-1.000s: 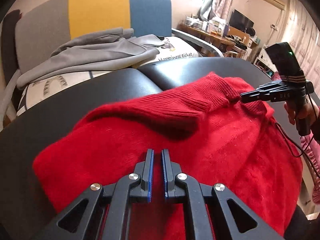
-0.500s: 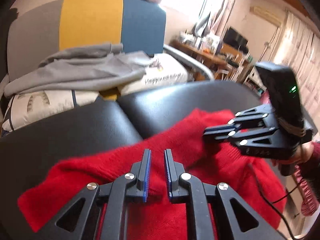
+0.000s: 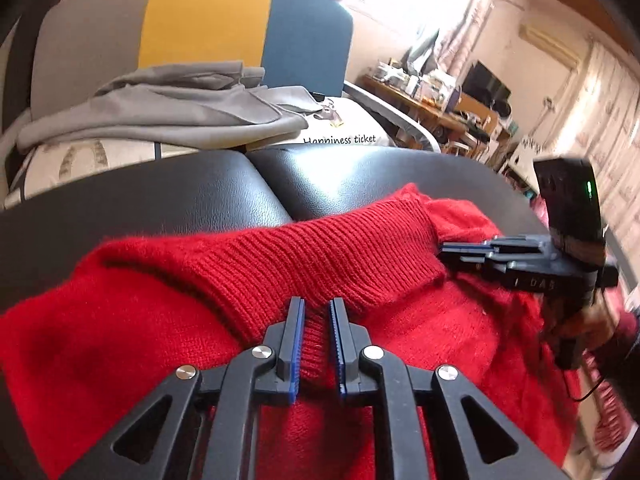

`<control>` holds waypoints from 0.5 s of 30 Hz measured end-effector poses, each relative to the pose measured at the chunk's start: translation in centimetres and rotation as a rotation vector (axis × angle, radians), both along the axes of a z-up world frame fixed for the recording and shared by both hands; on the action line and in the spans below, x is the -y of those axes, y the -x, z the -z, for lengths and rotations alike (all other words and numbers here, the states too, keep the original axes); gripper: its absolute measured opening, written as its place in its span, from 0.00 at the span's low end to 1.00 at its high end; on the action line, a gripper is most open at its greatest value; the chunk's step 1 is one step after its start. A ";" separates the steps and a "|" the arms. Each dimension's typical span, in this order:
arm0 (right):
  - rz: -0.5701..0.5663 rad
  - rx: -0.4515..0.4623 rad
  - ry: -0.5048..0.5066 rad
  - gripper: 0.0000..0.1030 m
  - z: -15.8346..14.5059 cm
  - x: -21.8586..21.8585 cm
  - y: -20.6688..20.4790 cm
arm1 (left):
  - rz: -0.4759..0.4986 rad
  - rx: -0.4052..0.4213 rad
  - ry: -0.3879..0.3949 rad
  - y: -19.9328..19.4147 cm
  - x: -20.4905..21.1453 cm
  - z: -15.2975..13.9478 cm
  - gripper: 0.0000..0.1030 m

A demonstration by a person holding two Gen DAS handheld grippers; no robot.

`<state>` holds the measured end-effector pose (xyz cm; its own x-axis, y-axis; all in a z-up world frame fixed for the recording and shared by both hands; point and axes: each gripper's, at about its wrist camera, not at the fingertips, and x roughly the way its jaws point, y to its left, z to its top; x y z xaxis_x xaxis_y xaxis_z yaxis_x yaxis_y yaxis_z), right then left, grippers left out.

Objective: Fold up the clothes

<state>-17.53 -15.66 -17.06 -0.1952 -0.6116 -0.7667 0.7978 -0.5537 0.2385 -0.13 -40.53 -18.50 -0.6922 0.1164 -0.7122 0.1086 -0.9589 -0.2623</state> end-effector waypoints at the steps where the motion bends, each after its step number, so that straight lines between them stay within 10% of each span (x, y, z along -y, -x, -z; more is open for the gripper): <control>1: 0.005 0.023 0.003 0.12 -0.1 0.0 0.3 | -0.002 -0.005 0.001 -0.1 0.0 -0.4 0.13; 12: 0.044 -0.017 0.018 0.20 -4.6 3.1 1.9 | -0.102 -0.052 -0.035 0.3 3.2 -3.0 0.19; 15: 0.062 -0.054 -0.064 0.40 -3.2 4.1 2.5 | -0.091 0.012 -0.034 0.4 2.7 -0.9 0.19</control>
